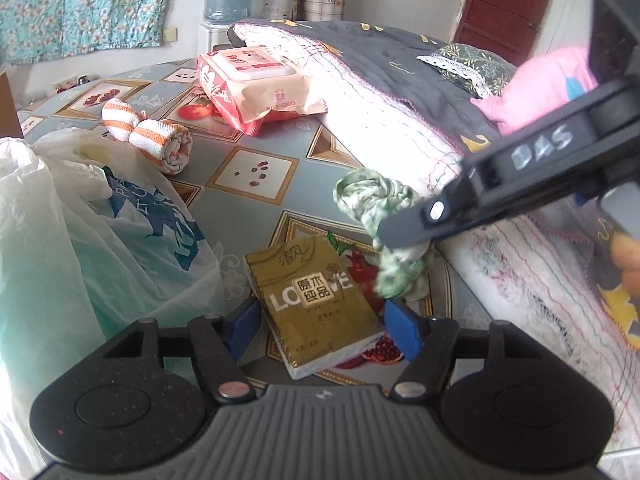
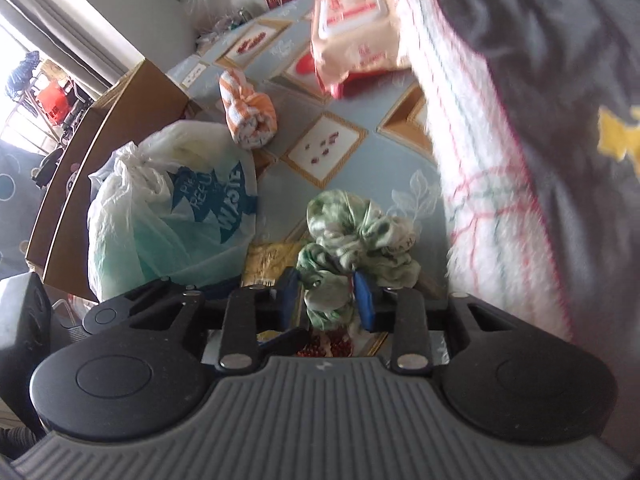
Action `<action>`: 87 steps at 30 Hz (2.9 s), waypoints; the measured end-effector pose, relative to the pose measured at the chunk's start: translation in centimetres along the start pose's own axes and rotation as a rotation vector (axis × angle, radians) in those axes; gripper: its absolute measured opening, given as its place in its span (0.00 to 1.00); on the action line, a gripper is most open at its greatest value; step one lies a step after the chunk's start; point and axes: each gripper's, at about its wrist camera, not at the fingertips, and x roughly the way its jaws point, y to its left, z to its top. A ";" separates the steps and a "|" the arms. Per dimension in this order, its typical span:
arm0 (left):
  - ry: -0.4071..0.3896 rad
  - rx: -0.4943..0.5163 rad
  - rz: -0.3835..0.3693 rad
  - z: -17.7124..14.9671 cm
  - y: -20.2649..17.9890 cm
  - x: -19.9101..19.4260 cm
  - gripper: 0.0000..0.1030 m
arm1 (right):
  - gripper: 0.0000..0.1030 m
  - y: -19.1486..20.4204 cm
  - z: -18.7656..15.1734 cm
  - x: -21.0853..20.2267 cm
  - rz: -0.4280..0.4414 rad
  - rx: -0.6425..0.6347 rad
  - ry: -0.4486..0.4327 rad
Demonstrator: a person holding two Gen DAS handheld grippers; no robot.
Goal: Organize soft objects
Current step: 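Grasp the green floral scrunchie with the right tool and lift it, then carry the scrunchie with the right tool over the cardboard box, then lower the scrunchie into the box and open the right tool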
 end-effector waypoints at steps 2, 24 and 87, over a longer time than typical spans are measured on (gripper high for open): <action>0.000 -0.013 0.004 0.1 0.0 0.1 0.68 | 0.45 0.2 0.5 -0.8 -0.020 -0.028 -0.034; -0.014 -0.113 -0.027 -0.7 1.0 -0.4 0.58 | 0.22 -1.7 -0.6 3.3 0.001 0.066 0.045; 0.037 -0.419 0.259 -2.2 33.9 -21.3 0.55 | 0.20 41.3 6.5 18.6 0.227 -0.348 0.411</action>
